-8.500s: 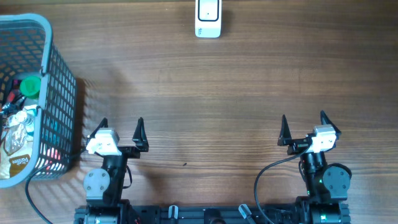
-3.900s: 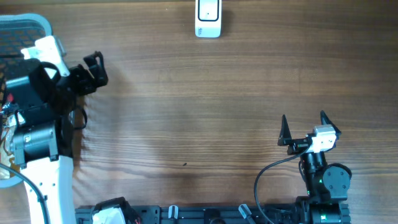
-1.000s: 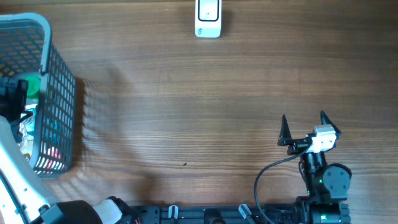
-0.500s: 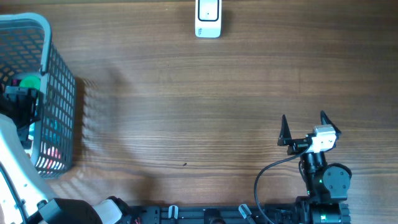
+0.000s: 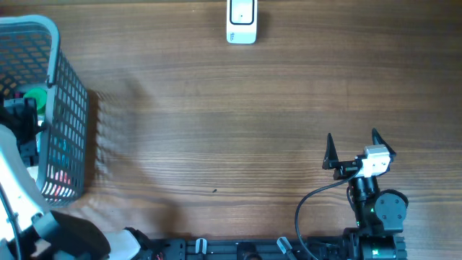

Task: Scan the item barcode
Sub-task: 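Lower the left gripper onto the teal Listerine bottle and grasp it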

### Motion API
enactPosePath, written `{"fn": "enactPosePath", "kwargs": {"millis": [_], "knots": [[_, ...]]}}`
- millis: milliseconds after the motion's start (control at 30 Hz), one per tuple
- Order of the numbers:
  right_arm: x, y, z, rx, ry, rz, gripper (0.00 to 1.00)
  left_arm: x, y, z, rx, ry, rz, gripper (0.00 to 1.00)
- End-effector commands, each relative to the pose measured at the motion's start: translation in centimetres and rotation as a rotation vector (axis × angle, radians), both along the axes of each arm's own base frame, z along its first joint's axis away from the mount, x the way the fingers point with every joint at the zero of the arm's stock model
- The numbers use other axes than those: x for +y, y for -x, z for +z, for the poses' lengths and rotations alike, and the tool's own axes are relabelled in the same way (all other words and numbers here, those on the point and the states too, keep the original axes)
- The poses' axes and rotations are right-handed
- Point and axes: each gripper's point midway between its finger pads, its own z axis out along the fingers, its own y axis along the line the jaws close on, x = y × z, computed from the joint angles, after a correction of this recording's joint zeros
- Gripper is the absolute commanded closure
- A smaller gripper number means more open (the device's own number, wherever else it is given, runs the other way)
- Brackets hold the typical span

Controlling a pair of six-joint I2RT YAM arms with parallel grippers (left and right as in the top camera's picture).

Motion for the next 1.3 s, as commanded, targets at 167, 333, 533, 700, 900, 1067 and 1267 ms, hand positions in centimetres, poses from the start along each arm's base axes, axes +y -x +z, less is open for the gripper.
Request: {"fn": "enactPosePath", "kwargs": {"millis": [167, 333, 533, 700, 900, 1067, 1267], "knots": [[-0.1, 0.0, 0.2, -0.01, 0.008, -0.008, 0.0, 2.2, 1.6, -2.4, 0.058, 0.035, 0.101, 0.0], [-0.1, 0.0, 0.2, -0.01, 0.008, -0.008, 0.0, 2.0, 1.3, -3.2, 0.063, 0.068, 0.096, 0.0], [-0.1, 0.0, 0.2, -0.01, 0.008, -0.008, 0.0, 1.8, 0.8, -5.5, 0.095, 0.132, 0.089, 0.0], [-0.1, 0.0, 0.2, -0.01, 0.008, -0.008, 0.0, 2.0, 0.5, -5.5, 0.087, 0.125, 0.089, 0.0], [-0.1, 0.0, 0.2, -0.01, 0.008, -0.008, 0.0, 2.1, 0.4, -5.5, 0.084, 0.123, 0.088, 0.0], [-0.1, 0.0, 0.2, -0.01, 0.008, -0.008, 0.0, 2.2, 0.4, -5.6, 0.084, 0.123, 0.088, 0.0], [-0.1, 0.0, 0.2, -0.01, 0.008, -0.008, 0.0, 2.1, 0.4, -6.8, 0.114, 0.15, 0.087, 0.0]]}}
